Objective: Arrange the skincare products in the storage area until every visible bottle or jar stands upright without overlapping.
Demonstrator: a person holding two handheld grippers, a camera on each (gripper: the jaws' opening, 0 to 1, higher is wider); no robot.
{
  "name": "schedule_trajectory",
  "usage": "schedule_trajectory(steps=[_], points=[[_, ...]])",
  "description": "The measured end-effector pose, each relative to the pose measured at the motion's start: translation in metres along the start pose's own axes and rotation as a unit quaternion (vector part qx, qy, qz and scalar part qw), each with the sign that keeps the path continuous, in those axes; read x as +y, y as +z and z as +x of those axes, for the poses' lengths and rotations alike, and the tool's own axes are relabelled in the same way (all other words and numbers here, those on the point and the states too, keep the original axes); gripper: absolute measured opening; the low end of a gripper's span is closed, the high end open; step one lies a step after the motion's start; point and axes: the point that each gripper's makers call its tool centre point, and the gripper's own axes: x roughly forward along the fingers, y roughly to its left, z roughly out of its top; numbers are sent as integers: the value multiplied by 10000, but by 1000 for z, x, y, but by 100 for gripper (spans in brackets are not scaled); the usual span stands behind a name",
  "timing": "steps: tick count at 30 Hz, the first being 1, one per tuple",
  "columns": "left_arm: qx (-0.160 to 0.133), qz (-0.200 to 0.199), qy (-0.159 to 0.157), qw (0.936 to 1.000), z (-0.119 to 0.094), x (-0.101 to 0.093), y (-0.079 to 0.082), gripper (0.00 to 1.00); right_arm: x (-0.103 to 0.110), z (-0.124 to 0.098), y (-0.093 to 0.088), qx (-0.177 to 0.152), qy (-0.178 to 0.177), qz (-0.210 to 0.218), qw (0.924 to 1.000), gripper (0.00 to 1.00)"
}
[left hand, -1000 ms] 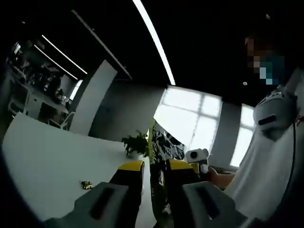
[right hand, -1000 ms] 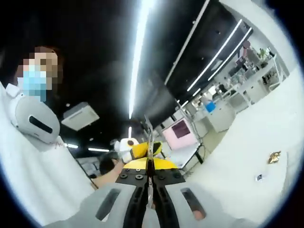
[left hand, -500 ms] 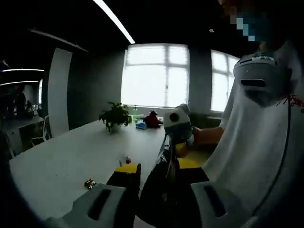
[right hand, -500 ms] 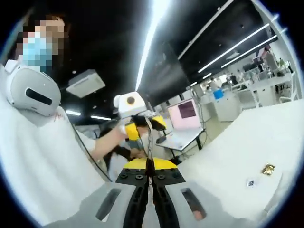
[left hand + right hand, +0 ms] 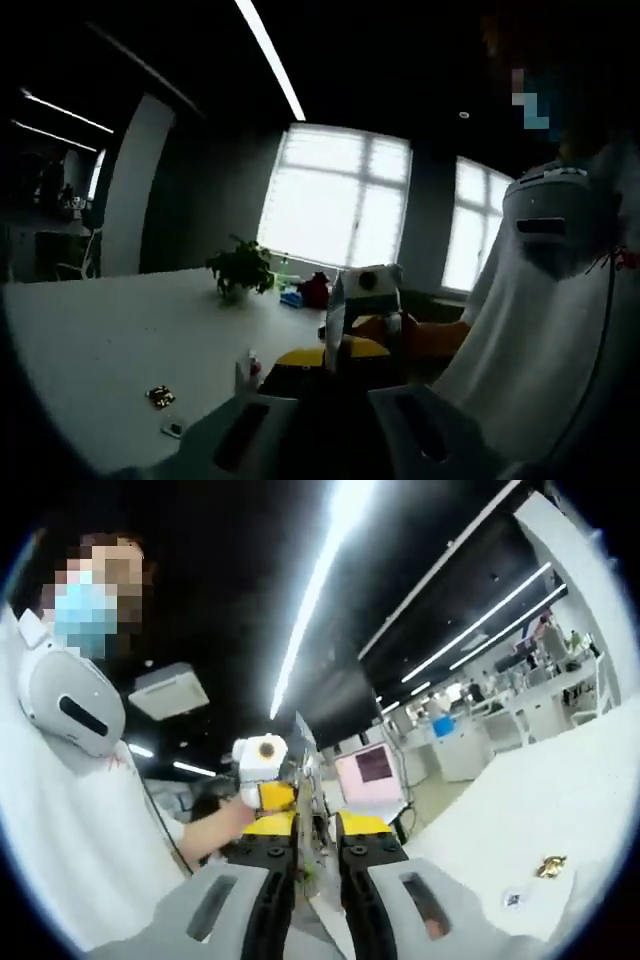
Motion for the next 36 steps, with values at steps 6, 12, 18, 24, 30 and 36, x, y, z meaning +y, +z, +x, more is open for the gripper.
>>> schedule_trajectory(steps=[6, 12, 18, 24, 30, 36], points=[[-1073, -487, -36, 9930, -5, 2, 35, 1, -4, 0, 6, -469, -46, 460, 9978, 39], [-1905, -911, -443, 9764, 5, -13, 56, 1, 5, 16, 20, -1103, 268, 940, 9891, 44], [-1972, -1071, -378, 9738, 22, -13, 41, 1, 17, 30, 32, -1359, 494, 786, 9864, 18], [-2118, -1072, -40, 9714, 17, 0, 35, 0, 14, 27, 29, -1278, 396, 754, 9881, 2], [-1380, -598, 154, 9885, 11, -1, 17, 7, 13, 21, 25, -824, 364, 751, 9931, 1], [-389, 106, 110, 9991, 4, -9, 8, 18, 11, 10, 1, 281, 425, 425, 9978, 1]])
